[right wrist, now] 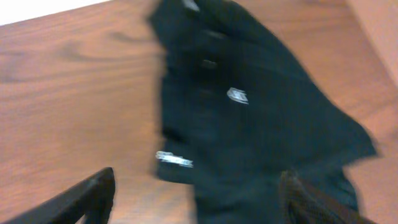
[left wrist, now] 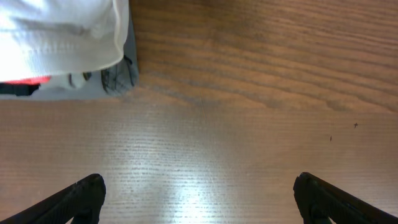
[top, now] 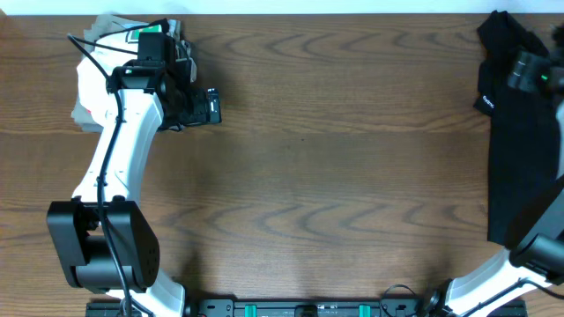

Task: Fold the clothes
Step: 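Reach the right gripper to the black polo shirt collar and grasp it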

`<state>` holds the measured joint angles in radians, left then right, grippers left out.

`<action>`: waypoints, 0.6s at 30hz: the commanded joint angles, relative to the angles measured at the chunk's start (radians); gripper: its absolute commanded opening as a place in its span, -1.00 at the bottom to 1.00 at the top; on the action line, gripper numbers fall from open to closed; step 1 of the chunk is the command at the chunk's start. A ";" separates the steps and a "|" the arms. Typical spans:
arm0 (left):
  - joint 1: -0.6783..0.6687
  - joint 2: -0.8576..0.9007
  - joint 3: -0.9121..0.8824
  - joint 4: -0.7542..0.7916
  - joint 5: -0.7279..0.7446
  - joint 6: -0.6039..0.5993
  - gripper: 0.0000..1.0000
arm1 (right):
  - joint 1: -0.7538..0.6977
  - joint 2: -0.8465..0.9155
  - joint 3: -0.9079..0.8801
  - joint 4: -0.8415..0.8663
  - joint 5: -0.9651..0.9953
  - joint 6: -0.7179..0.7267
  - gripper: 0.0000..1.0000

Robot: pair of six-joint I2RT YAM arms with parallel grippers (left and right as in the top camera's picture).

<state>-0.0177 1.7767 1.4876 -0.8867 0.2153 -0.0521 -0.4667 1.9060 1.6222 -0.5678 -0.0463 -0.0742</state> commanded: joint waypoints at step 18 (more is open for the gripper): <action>-0.110 0.007 0.020 0.021 0.012 0.060 0.97 | -0.159 0.247 0.019 0.163 -0.064 -0.092 0.15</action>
<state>-0.1131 1.7767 1.4879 -0.8692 0.2218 -0.0162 -0.6147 2.1384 1.6226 -0.4191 -0.0902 -0.1410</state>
